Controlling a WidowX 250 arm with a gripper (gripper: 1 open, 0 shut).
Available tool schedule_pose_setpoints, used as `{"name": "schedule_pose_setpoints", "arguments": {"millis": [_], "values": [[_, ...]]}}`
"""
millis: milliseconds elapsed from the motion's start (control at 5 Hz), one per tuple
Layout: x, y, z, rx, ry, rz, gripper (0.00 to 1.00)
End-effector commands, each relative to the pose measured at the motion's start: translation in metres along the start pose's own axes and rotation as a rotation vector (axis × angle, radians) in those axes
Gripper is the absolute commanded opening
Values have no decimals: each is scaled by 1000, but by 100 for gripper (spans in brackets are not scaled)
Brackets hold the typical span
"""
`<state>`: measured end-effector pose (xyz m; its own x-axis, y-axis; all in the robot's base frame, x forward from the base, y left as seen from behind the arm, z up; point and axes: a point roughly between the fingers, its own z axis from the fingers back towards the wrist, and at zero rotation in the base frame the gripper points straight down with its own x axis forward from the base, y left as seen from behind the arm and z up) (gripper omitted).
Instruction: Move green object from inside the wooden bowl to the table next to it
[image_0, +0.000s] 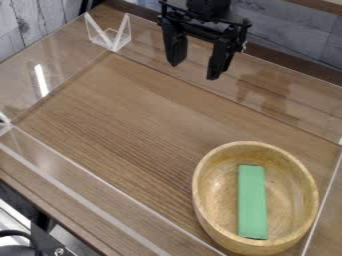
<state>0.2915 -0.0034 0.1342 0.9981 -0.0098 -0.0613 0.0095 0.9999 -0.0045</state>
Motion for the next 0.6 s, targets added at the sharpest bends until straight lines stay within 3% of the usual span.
{"name": "schedule_pose_setpoints", "arguments": {"millis": [0, 200, 400], "values": [[4, -13, -17, -14, 30, 93, 100], [1, -44, -33, -44, 49, 211, 100], [-20, -75, -41, -65, 44, 292, 100]]}}
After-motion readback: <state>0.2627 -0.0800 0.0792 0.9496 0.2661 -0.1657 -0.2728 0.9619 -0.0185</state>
